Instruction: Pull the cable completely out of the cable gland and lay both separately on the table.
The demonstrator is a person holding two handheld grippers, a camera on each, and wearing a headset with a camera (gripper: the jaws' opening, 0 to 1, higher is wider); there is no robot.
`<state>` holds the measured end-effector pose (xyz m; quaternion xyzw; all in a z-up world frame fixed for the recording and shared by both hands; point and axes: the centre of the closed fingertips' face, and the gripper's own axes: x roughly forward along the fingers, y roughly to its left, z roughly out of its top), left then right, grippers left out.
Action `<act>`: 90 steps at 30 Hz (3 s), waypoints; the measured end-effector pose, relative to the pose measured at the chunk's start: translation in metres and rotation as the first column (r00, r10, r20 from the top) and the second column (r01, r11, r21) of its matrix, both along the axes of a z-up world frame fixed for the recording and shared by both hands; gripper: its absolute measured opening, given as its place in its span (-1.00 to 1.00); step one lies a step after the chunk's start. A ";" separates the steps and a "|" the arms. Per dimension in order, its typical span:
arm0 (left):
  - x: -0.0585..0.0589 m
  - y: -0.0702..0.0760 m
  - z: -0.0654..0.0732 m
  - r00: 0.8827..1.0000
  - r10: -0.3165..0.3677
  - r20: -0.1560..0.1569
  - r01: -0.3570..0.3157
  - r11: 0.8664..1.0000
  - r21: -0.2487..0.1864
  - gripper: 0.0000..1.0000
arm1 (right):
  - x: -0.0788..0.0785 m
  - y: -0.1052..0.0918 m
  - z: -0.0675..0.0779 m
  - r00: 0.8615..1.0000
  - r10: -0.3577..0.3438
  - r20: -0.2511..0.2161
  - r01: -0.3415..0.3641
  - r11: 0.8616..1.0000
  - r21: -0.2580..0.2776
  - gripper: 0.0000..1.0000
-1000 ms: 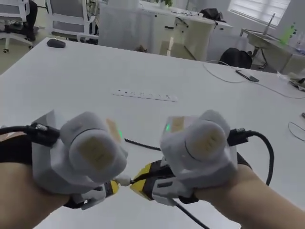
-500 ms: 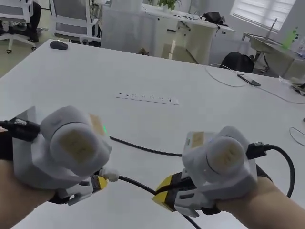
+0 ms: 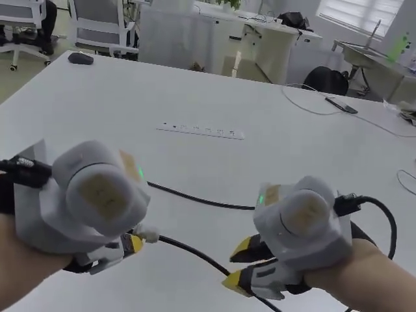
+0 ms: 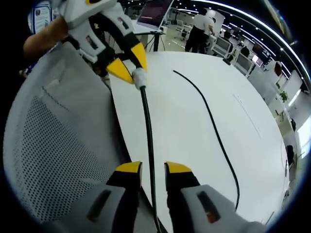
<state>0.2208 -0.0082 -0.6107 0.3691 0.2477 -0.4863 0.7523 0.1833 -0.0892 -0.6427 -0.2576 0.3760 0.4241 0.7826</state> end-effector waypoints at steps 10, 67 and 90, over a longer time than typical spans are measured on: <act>-0.003 -0.003 0.004 1.000 -0.002 0.008 0.002 1.000 -0.018 -0.72 | 0.023 0.053 0.025 0.988 0.099 0.120 -0.103 0.994 0.026 -0.89; 0.045 -0.027 0.006 0.984 -0.004 -0.176 -0.024 0.987 -0.157 -0.71 | 0.269 -0.205 0.015 0.825 -0.501 0.260 0.489 0.865 0.115 -0.70; 0.075 -0.085 -0.143 0.918 0.010 -0.396 -0.025 0.999 -0.032 -0.71 | 0.077 -0.157 0.071 0.847 -0.456 0.274 0.385 0.881 0.276 -0.70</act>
